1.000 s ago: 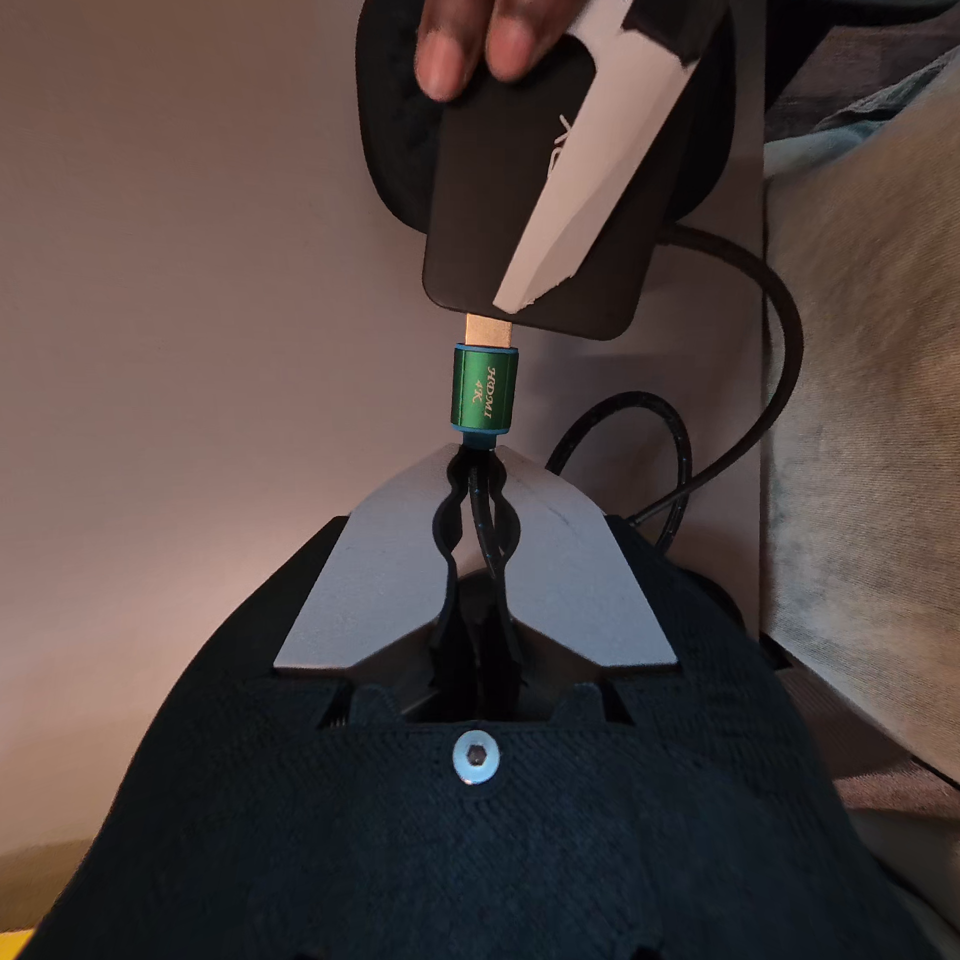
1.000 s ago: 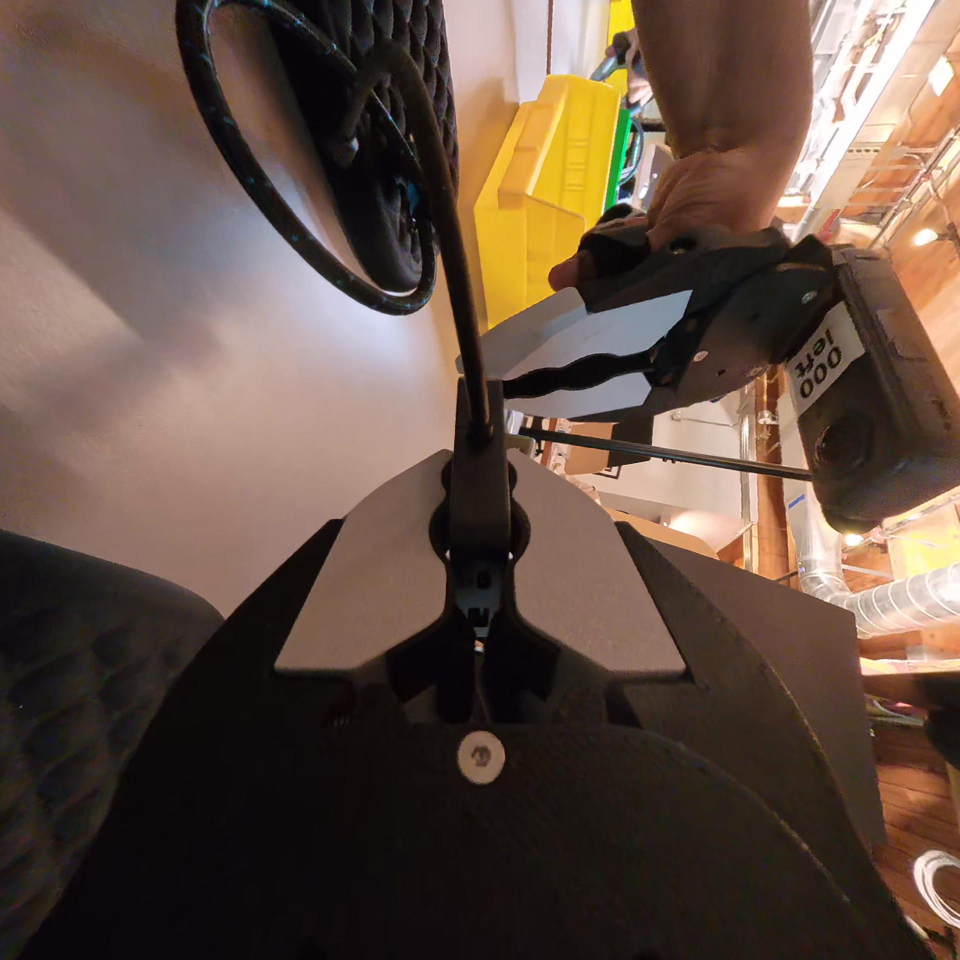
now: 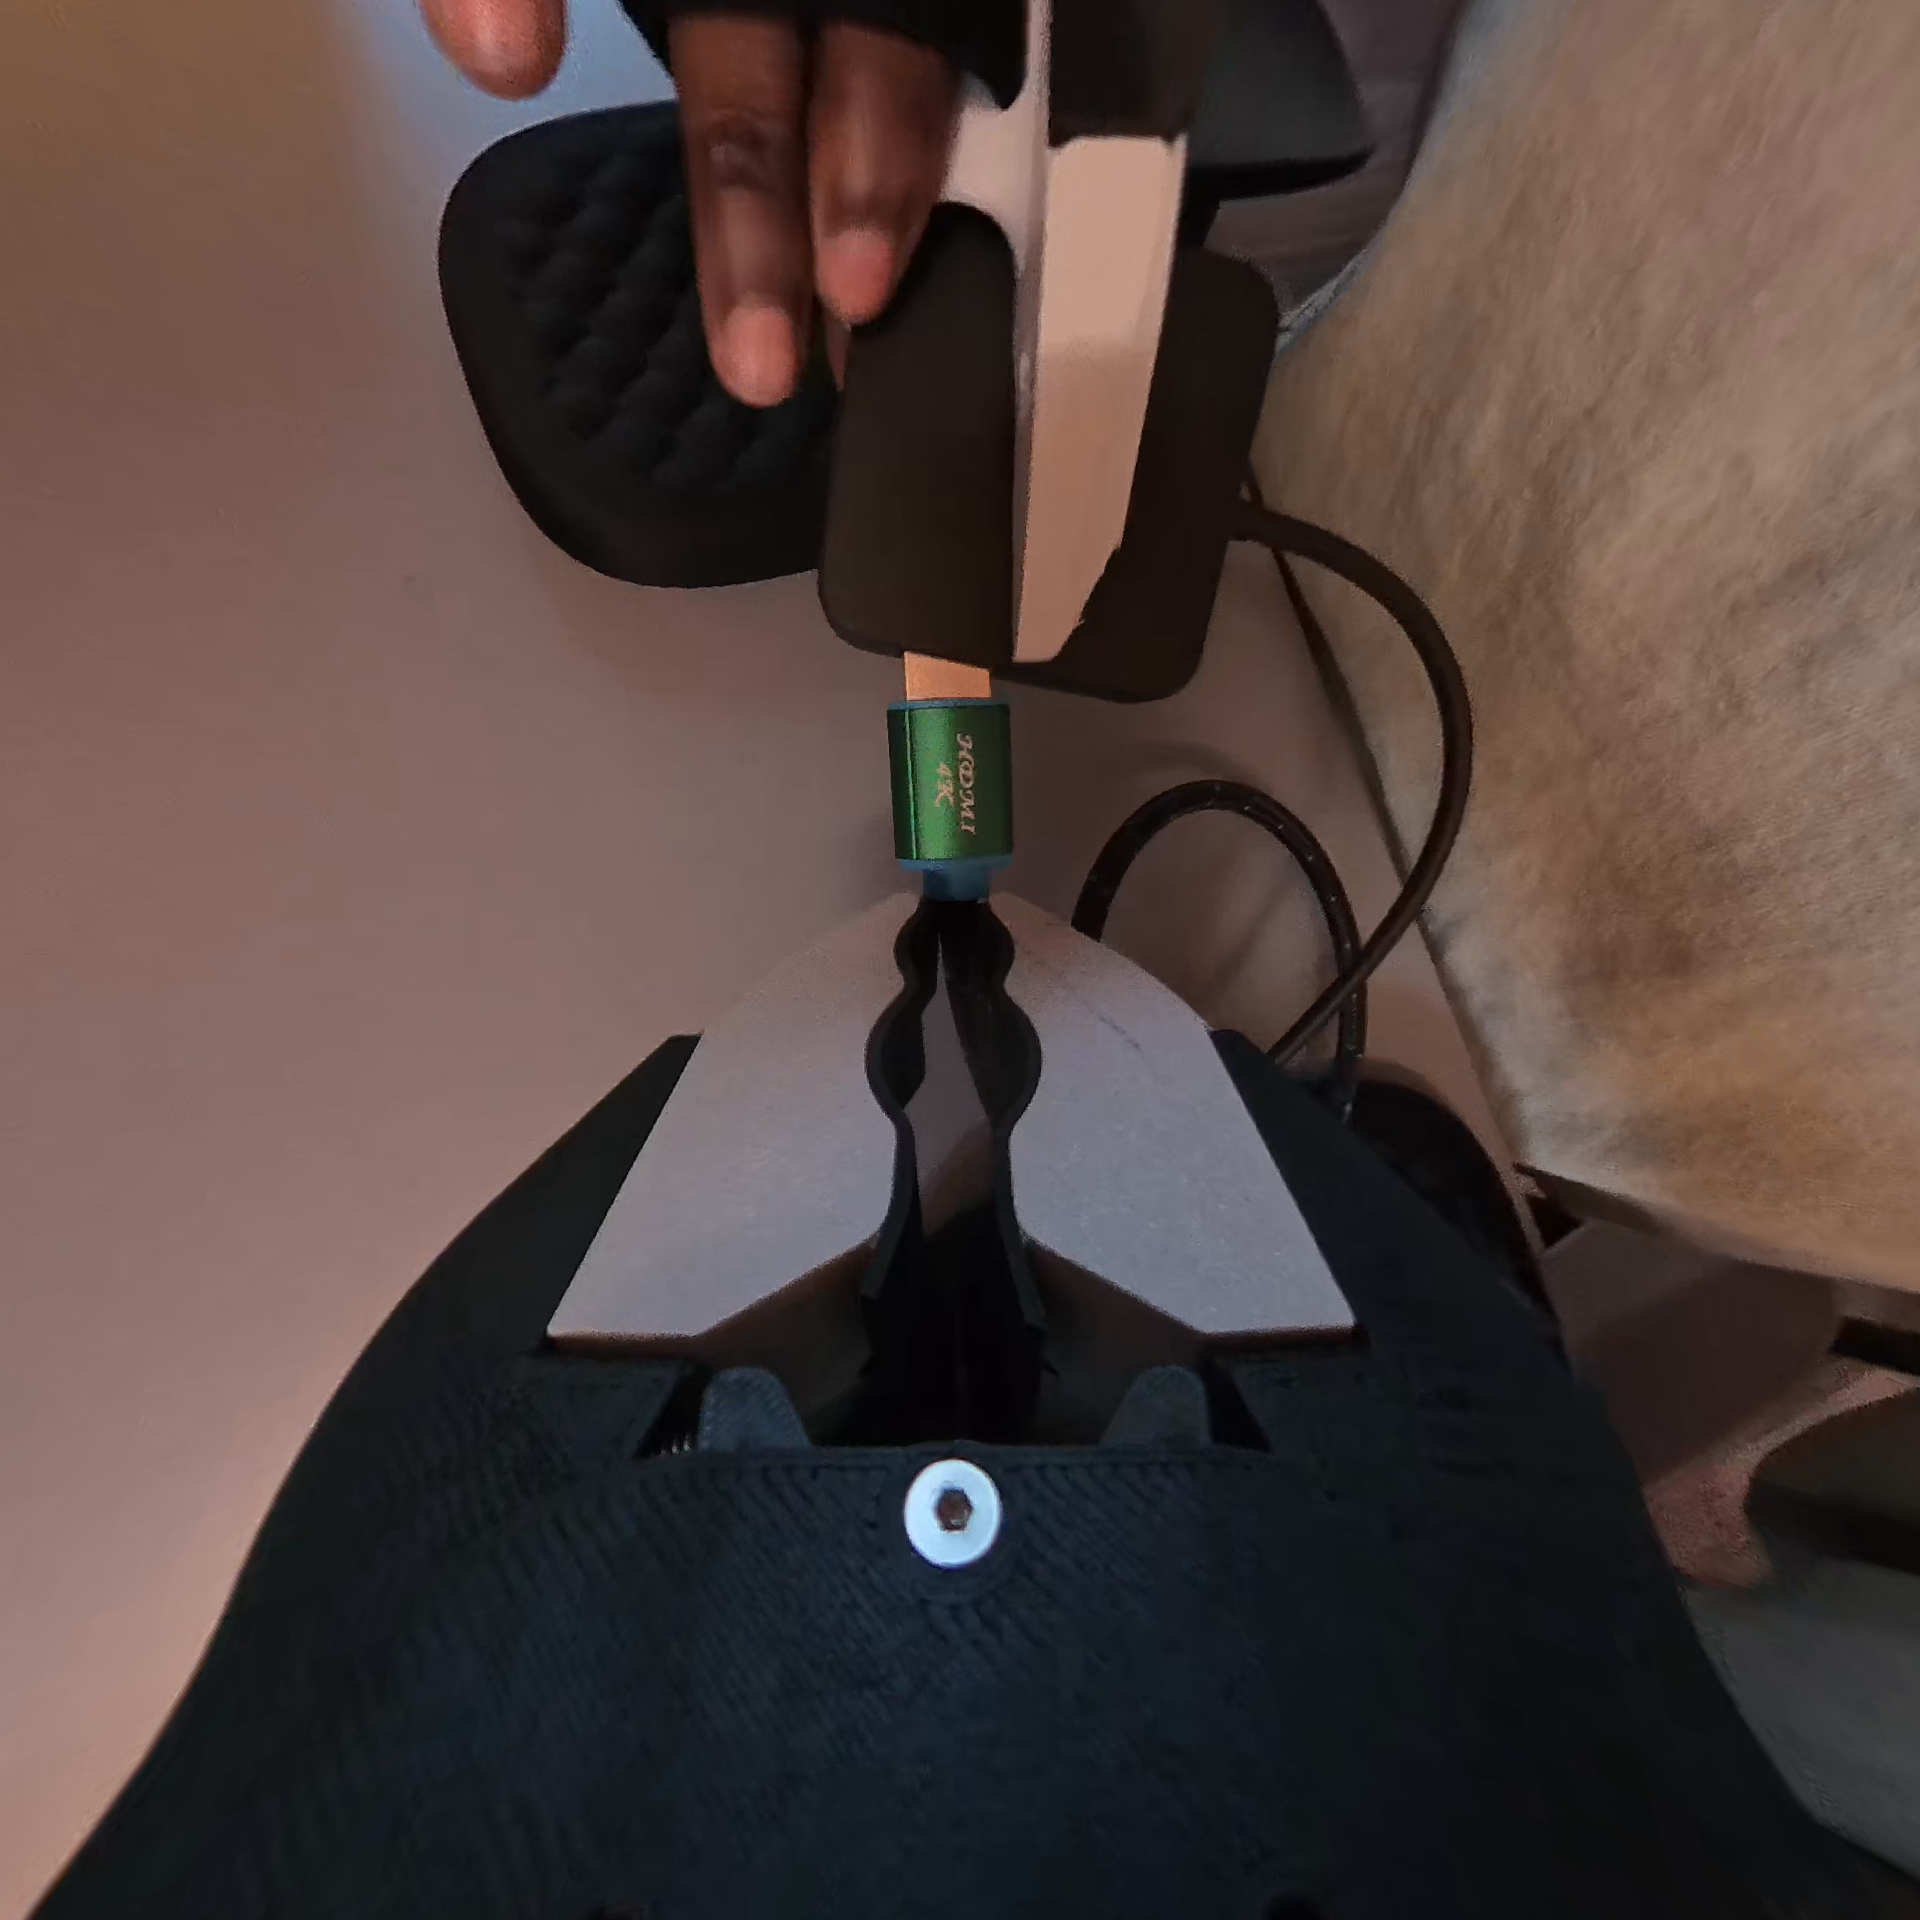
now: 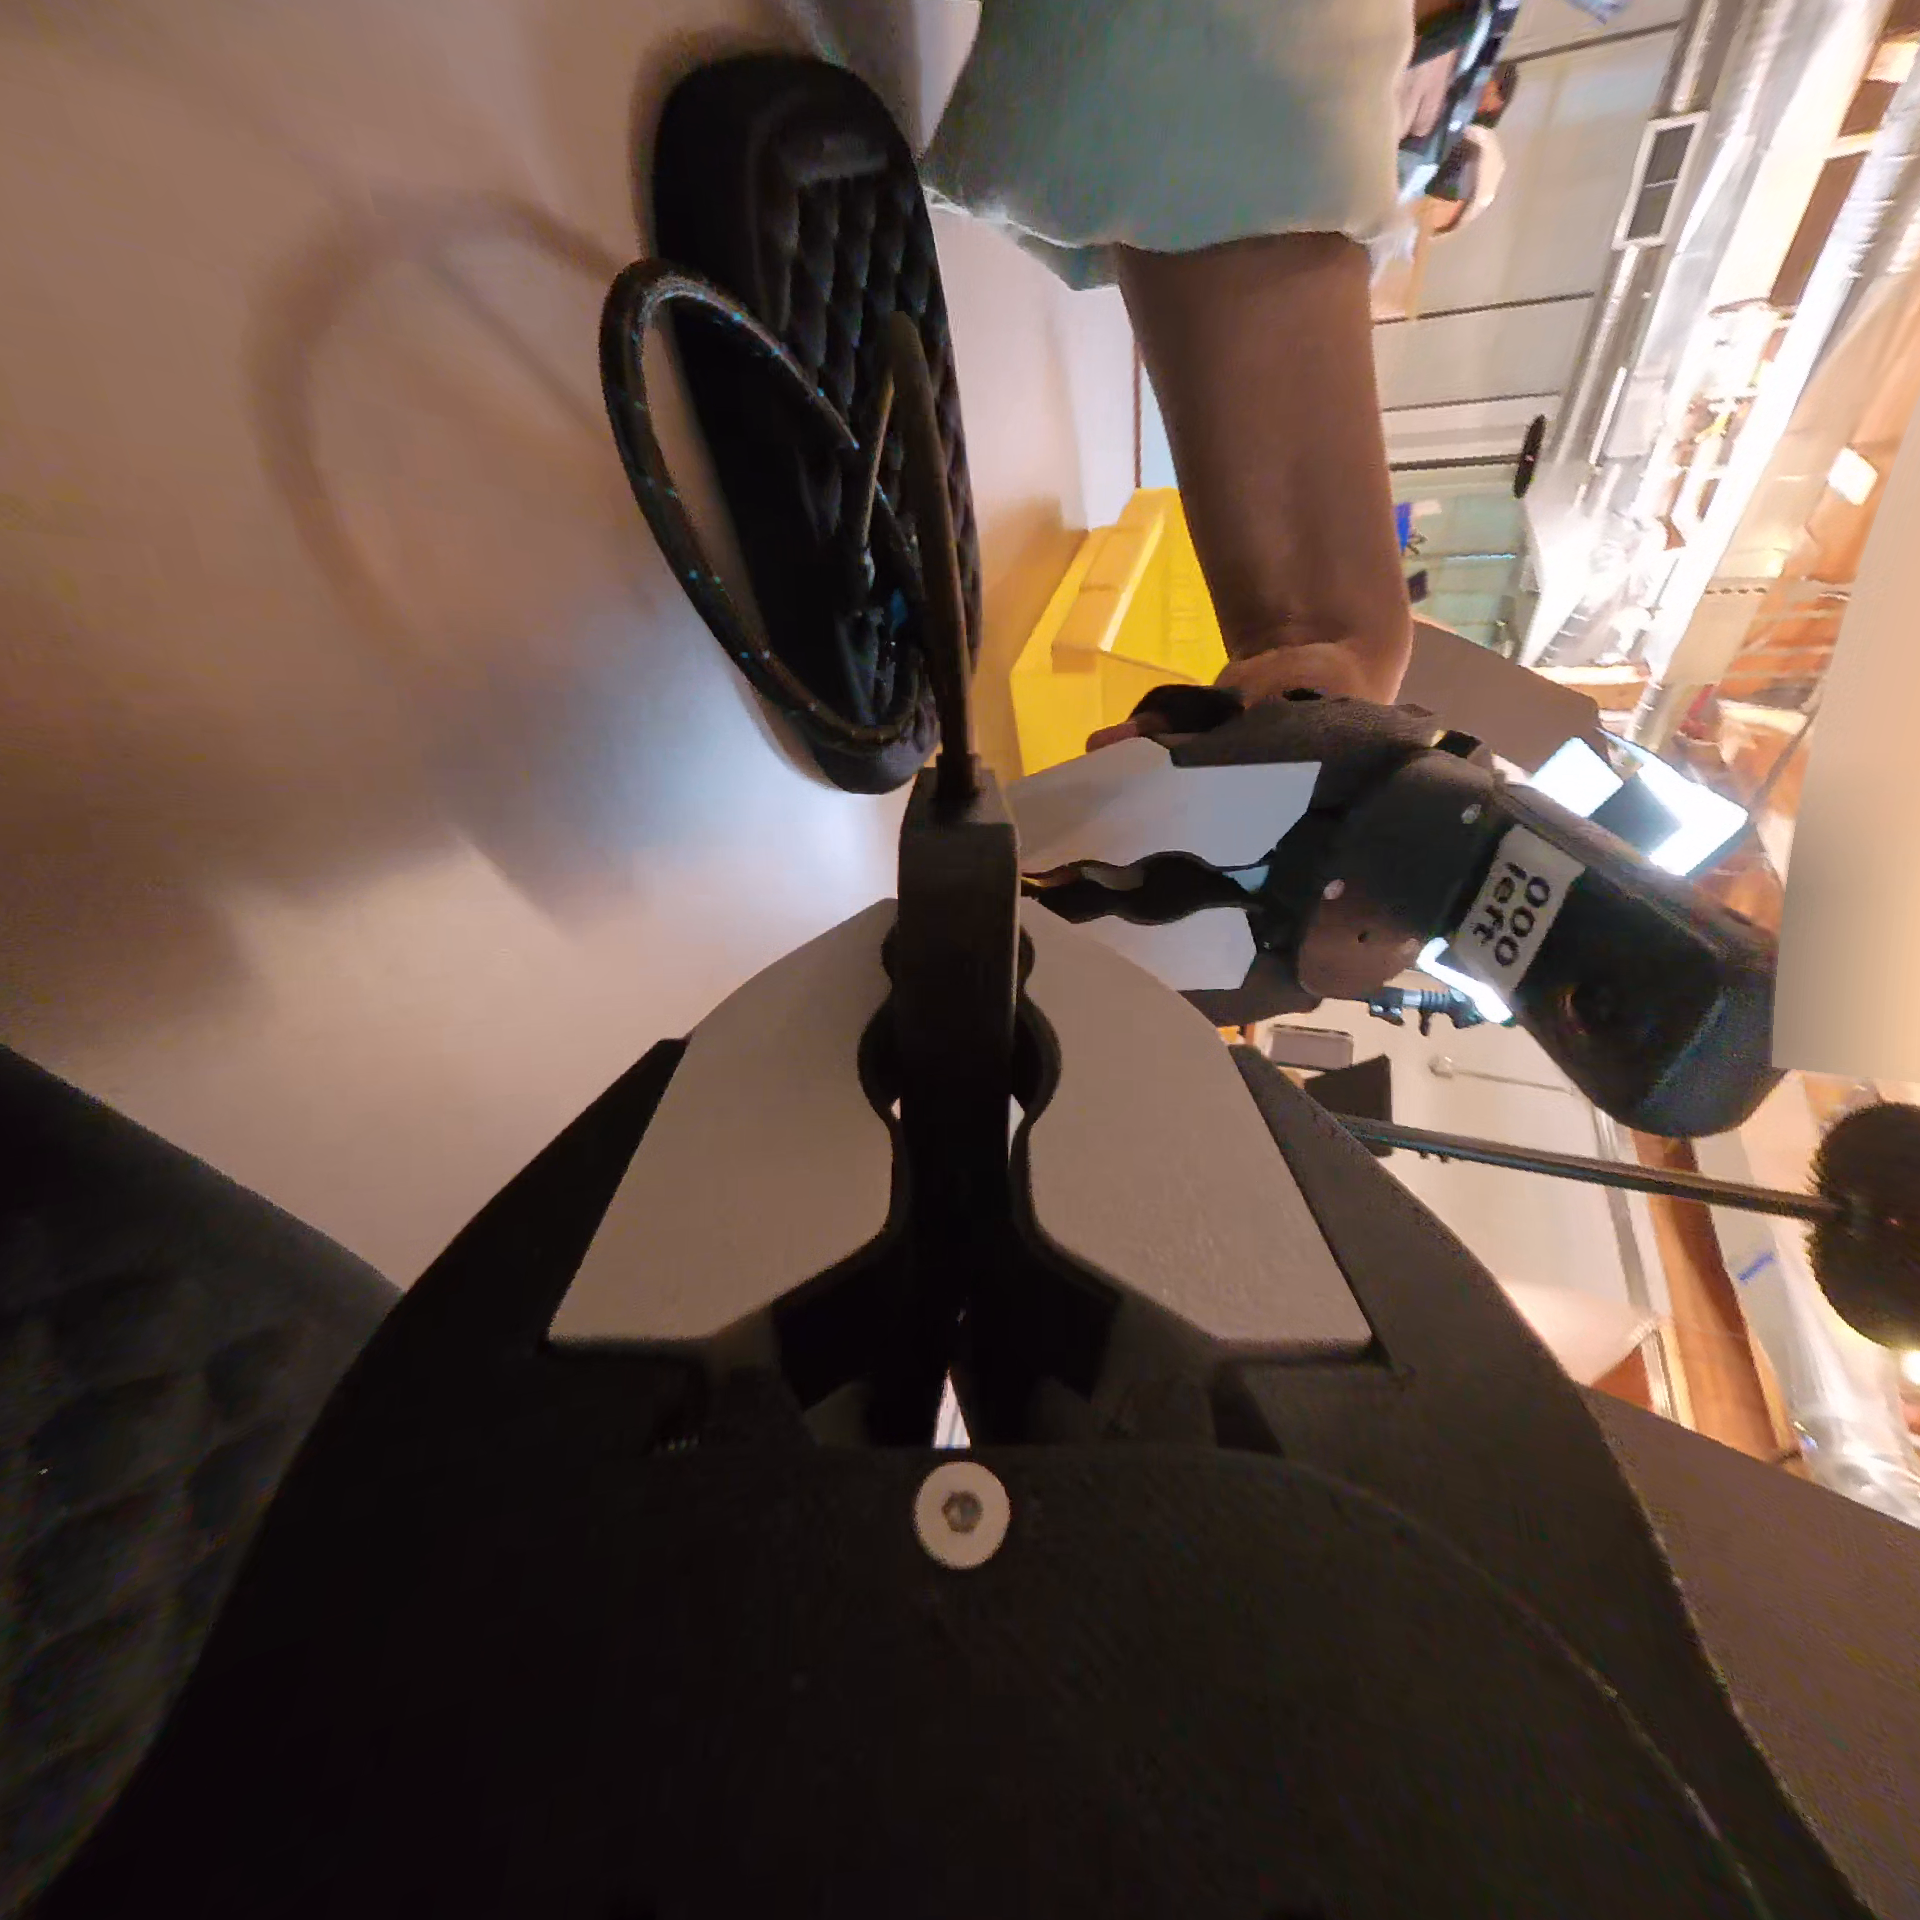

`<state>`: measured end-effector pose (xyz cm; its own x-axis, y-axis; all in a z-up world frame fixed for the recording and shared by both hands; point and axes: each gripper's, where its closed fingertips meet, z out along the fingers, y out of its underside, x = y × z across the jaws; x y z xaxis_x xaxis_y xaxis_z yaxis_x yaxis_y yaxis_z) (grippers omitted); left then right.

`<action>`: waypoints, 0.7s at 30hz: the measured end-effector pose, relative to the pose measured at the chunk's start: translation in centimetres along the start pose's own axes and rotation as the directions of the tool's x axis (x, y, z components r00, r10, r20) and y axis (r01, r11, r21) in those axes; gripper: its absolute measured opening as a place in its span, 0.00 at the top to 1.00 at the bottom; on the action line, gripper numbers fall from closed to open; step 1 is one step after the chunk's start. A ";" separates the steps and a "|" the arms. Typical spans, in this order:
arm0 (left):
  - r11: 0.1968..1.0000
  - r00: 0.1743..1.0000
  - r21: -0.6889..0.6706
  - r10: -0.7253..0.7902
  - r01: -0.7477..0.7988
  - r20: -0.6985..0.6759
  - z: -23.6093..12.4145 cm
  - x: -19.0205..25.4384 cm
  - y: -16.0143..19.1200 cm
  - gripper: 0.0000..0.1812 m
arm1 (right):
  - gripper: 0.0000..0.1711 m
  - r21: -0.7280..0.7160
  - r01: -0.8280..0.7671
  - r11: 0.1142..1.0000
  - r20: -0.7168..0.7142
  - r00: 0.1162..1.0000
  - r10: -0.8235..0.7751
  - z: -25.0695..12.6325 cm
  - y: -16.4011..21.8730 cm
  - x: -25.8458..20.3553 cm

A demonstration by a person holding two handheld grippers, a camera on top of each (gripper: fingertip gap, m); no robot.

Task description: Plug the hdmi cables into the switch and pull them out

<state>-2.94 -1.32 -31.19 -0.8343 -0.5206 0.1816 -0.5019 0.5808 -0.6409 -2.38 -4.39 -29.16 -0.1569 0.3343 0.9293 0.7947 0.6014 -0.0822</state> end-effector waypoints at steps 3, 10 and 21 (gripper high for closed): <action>0.998 0.999 0.037 0.046 -0.045 -0.025 0.1 0.7 -0.1 0.96 | 0.92 0.038 -0.015 0.999 0.011 1.000 0.015 -0.2 -0.5 0.1; 0.993 1.000 0.118 0.012 -0.009 -0.021 0.3 1.5 0.0 0.86 | 0.91 0.018 0.019 1.000 0.016 1.000 -0.020 -0.1 -0.5 -0.1; 0.981 0.973 0.147 0.096 -0.128 0.208 0.6 0.8 -1.0 0.89 | 0.92 0.027 0.025 0.999 0.016 1.000 -0.026 0.4 -0.8 -0.1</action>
<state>-2.96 -2.66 -30.84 -0.8128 -0.5811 -0.0400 -0.3516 0.5443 -0.7616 -3.26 -4.63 -29.35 -0.1867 0.3302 0.9253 0.7743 0.6292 -0.0683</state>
